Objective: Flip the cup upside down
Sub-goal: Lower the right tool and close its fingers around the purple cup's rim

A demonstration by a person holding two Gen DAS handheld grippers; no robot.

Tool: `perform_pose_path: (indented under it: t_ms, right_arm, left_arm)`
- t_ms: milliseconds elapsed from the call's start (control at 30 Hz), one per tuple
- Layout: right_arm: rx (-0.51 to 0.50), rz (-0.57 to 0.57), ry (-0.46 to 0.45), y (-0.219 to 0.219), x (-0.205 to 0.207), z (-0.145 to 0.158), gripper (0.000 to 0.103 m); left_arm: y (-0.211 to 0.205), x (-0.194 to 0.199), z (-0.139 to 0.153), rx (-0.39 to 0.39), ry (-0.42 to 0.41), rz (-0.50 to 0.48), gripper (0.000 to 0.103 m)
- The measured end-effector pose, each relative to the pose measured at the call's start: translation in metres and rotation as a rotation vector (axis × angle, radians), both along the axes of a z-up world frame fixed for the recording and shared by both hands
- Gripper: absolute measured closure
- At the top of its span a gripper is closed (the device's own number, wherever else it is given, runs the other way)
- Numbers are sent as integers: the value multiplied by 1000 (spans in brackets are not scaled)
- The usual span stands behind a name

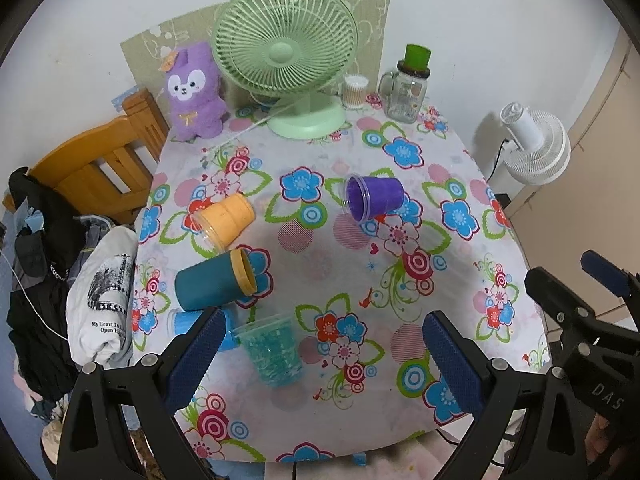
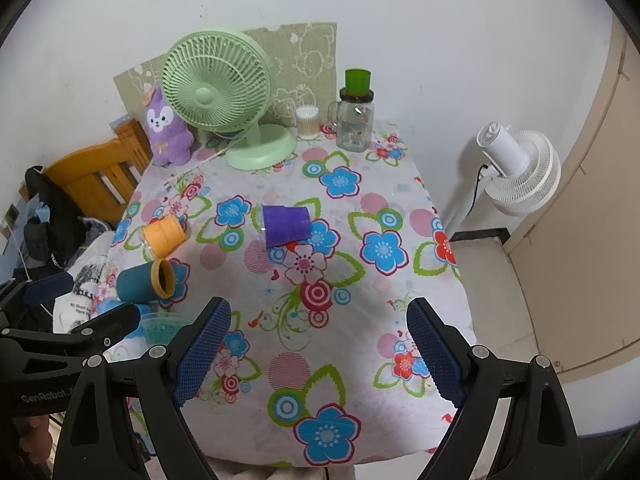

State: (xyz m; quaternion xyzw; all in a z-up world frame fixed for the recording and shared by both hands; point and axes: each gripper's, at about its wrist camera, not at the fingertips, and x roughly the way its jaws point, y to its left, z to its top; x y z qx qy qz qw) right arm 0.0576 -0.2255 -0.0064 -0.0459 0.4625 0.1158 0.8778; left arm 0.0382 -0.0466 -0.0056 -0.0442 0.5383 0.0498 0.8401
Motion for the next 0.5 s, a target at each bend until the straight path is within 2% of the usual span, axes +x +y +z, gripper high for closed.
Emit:
perform_pose_path:
  t_ms: [267,500]
  right_arm:
    - [-4,-19,24,-10,30,-7,11]
    - [-5,-43,66,-22,70,-25,11]
  left_arm:
    - [-12,28,-19,-25,50,12,3]
    - [-31,64,-42,-35,76,18,1]
